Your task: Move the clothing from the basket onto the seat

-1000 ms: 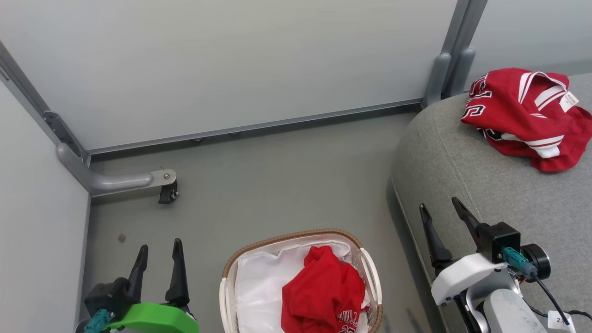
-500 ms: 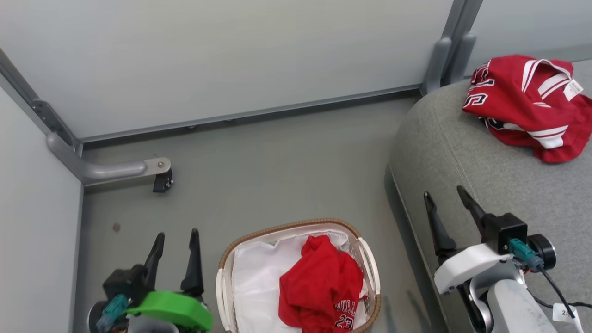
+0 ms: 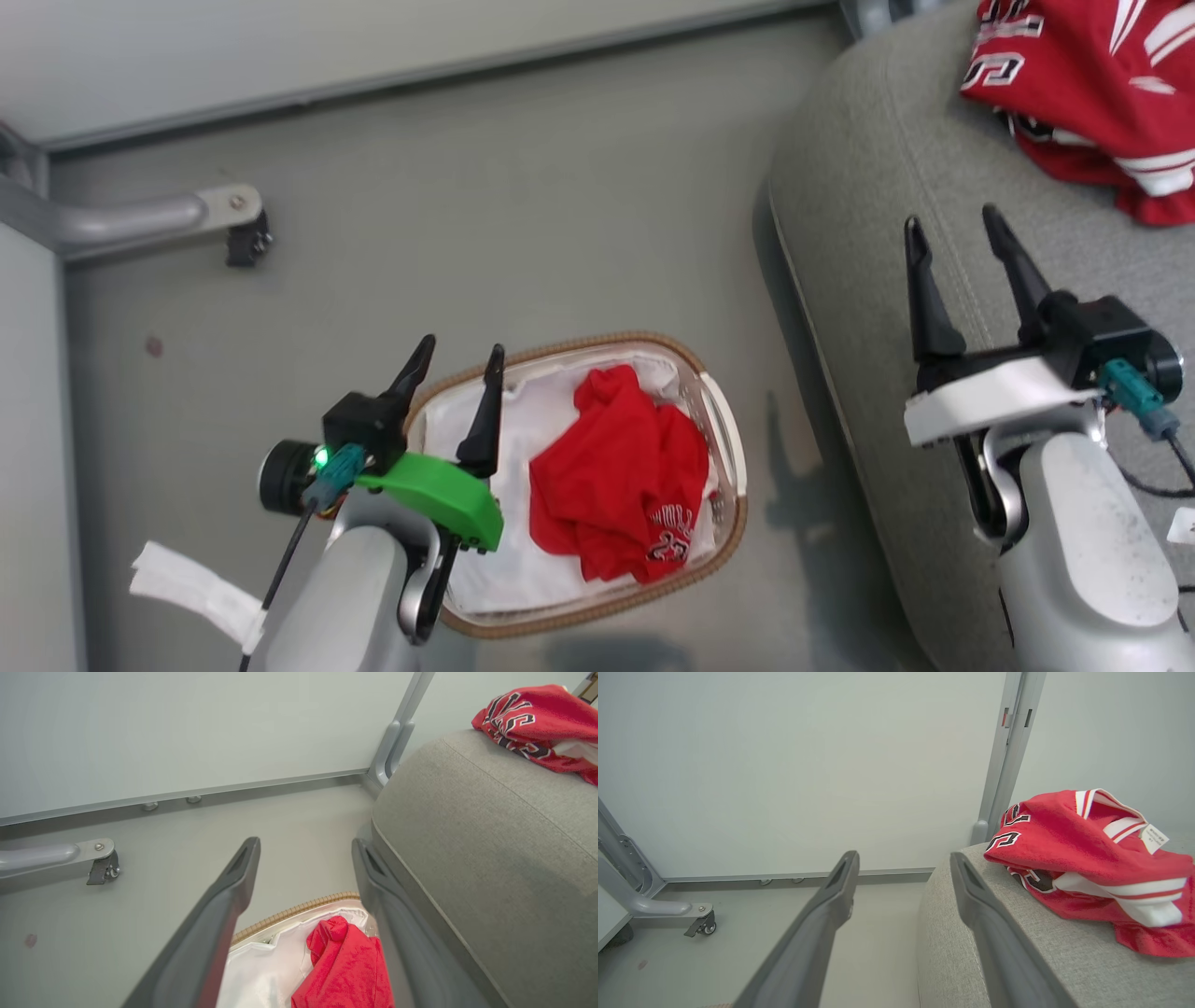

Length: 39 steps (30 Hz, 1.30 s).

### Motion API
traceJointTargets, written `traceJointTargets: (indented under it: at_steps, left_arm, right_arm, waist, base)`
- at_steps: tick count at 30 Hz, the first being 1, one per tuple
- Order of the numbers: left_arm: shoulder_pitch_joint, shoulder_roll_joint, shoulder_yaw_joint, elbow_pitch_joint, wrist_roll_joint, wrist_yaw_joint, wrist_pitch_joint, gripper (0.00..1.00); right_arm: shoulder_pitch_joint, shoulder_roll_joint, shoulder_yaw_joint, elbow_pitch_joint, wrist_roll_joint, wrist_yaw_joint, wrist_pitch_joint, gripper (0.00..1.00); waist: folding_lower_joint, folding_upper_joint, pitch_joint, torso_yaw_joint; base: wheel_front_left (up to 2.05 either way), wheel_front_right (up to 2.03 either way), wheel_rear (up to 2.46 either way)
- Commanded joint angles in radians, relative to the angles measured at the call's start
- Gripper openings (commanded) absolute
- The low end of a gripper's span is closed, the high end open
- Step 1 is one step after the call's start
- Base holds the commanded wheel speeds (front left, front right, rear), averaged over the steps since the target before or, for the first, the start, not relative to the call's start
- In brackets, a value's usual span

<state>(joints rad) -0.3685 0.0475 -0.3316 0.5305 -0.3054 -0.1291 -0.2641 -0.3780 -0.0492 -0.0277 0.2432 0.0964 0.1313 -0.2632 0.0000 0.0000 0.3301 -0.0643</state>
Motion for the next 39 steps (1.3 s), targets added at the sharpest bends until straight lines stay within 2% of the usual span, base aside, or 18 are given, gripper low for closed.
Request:
traceJointTargets:
  at_steps: [1, 12, 20, 25, 30, 39]
  left_arm:
    - [-0.041, 0.006, -0.023, 0.022, 0.001, -0.003, -0.001, 1.00]
    - [-0.237, 0.012, -0.244, 0.210, 0.008, -0.003, -0.001, 1.00]
    - [-0.312, 0.010, -0.340, 0.307, 0.009, -0.003, -0.001, 1.00]
    - [-0.338, 0.010, -0.352, 0.377, 0.028, -0.001, -0.001, 1.00]
    - [-0.359, 0.009, -0.349, 0.435, 0.043, 0.023, 0.000, 1.00]
    - [-0.401, 0.031, -0.326, 0.504, 0.060, 0.112, 0.000, 1.00]
  right_arm:
    - [-0.030, -0.002, -0.002, -0.020, 0.012, -0.001, -0.002, 1.00]
    - [-0.134, -0.002, 0.044, -0.138, 0.057, -0.001, -0.002, 1.00]
    - [-0.166, -0.002, 0.060, -0.175, 0.094, -0.001, -0.002, 1.00]
    - [-0.185, -0.002, 0.068, -0.187, 0.115, -0.001, -0.002, 1.00]
    - [-0.197, -0.002, 0.084, -0.201, 0.134, -0.001, -0.002, 1.00]
    - [-0.206, -0.002, 0.099, -0.209, 0.153, -0.001, -0.002, 1.00]
  waist:
    - [0.0000, 0.0000, 0.185, -0.078]
    - [0.0000, 0.0000, 0.407, -0.171]
    - [0.0000, 0.0000, 0.509, -0.215]
    - [0.0000, 0.0000, 0.551, -0.231]
    - [0.0000, 0.0000, 0.580, -0.244]
    - [0.0000, 0.0000, 0.605, -0.255]
  base:
    - [0.00, 0.00, 0.00]
    - [0.00, 0.00, 0.00]
    - [0.00, 0.00, 0.00]
    - [0.00, 0.00, 0.00]
    - [0.00, 0.00, 0.00]
    - [0.00, 0.00, 0.00]
